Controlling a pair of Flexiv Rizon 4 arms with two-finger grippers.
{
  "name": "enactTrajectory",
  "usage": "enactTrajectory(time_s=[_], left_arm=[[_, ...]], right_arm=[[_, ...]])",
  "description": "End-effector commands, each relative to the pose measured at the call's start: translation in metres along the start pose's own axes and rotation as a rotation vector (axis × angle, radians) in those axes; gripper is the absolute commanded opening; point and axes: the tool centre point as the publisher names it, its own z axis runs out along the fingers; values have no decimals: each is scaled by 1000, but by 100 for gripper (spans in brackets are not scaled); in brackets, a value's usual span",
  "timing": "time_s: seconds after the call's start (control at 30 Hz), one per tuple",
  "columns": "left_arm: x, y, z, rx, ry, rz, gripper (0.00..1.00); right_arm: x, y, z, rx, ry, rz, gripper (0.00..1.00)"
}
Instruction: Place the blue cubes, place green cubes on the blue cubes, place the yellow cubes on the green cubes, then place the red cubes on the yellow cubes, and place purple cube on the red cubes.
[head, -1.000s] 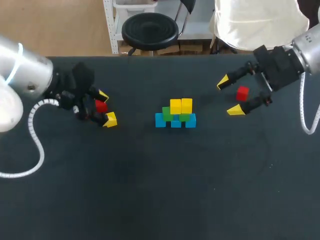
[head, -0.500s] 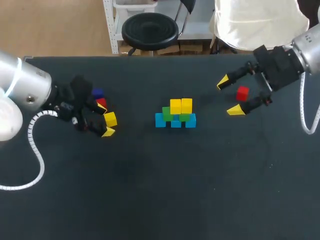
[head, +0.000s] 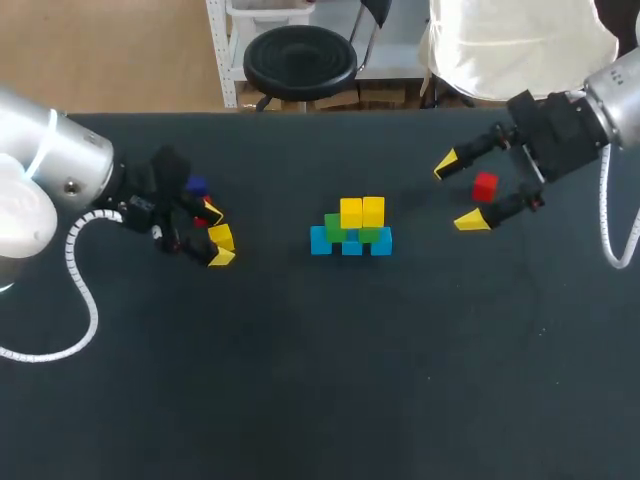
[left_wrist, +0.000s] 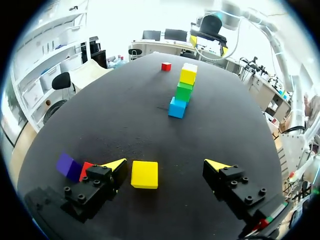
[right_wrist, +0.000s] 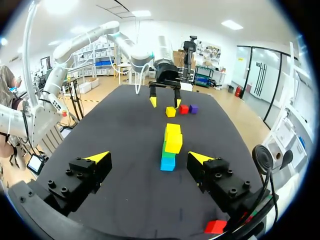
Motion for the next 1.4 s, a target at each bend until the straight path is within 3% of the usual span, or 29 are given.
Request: enactTrajectory(time_s=[0.03,0.7,0.8,0.87,0.9,1.07,1.13,1.17,1.4], left_arm=[[7,-1,1,-26,10,-7,100],[10,6,8,-38,-7,-15,100],[12,8,10,-39,-11,-17,93],[13,8,11,-39,-13,-18,77],[13,8,11,-39,-13,-18,51],[15,9,12,-44,-16,-15,24],[16,9,12,-46,-15,-15,5],[16,9,12,-51,-10,-12,0],[12,4,12,-42,-16,17,0]], right_arm=[[0,1,0,2,-1,-1,100],[0,1,0,2,-1,-1,100],[0,1,0,2,-1,-1,100],[0,1,0,2,-1,-1,100],[0,1,0,2,-1,-1,100],[0,1,0,2,-1,-1,100],[0,1,0,2,-1,-1,100],[0,1,0,2,-1,-1,100],[0,1,0,2,-1,-1,100]])
